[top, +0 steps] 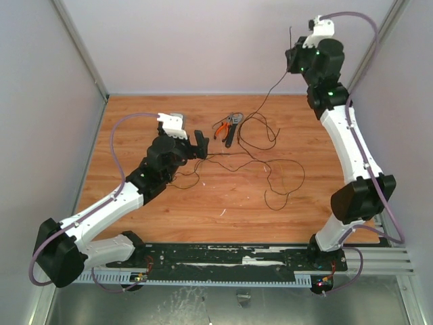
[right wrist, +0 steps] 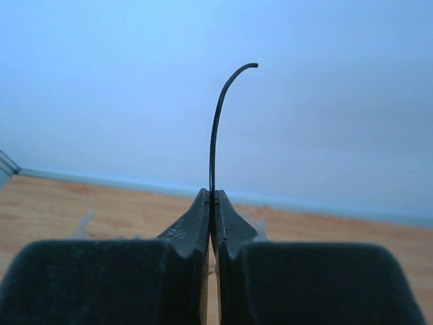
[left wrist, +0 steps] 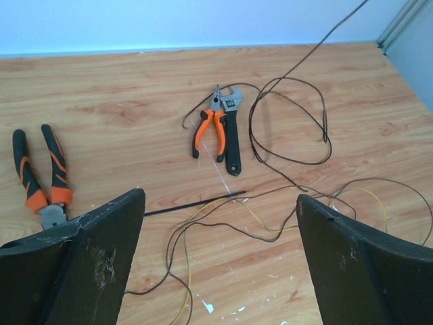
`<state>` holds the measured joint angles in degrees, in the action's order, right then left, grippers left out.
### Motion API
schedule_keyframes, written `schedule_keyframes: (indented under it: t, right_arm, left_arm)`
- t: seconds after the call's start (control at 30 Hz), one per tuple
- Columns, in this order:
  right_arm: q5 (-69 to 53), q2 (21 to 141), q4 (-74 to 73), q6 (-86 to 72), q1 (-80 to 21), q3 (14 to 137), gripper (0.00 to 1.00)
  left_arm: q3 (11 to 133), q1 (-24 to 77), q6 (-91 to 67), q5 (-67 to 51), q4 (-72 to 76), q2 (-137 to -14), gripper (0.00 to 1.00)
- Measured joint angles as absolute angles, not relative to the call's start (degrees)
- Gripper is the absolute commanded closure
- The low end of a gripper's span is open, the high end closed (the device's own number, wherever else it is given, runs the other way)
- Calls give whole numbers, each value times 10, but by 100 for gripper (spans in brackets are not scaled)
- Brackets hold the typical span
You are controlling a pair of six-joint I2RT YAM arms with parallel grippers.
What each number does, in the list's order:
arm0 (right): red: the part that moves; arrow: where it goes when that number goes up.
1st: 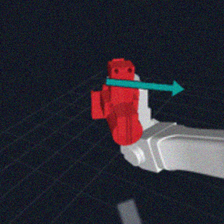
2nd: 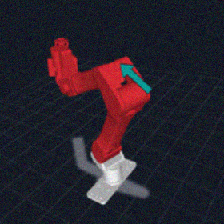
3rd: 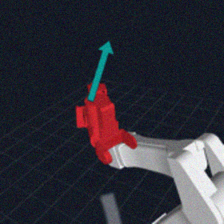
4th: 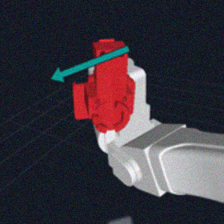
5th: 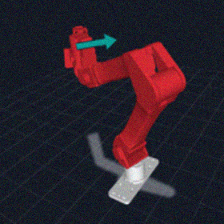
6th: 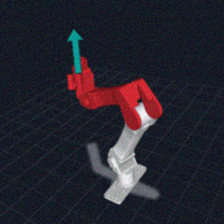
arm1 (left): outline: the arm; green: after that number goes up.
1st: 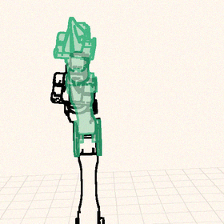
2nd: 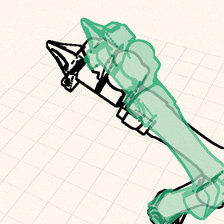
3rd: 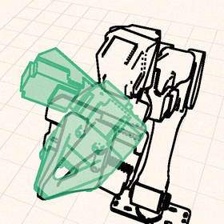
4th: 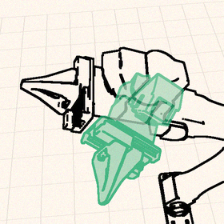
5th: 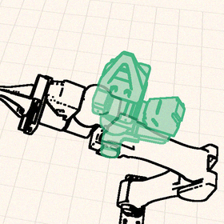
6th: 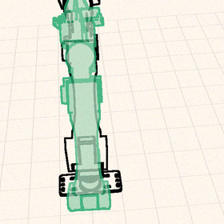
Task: Zip-tie the wires
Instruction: Untie the cable at the center of the board.
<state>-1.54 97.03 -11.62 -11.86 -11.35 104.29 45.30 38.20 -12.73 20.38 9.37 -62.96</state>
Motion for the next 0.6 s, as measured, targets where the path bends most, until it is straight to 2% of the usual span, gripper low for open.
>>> schedule_keyframes:
  t: [0.17, 0.37, 0.6]
  right_arm:
    - [-60, 932, -94, -82, -114, 1070, 100]
    - [-74, 887, -65, -49, -113, 1058, 100]
    - [-122, 909, -64, -36, -112, 1164, 100]
  left_arm:
    - [478, 371, -138, 165, 93, -639, 2]
    - [595, 352, -155, 89, 105, -669, 2]
    - [741, 350, -164, 7, 134, -750, 2]
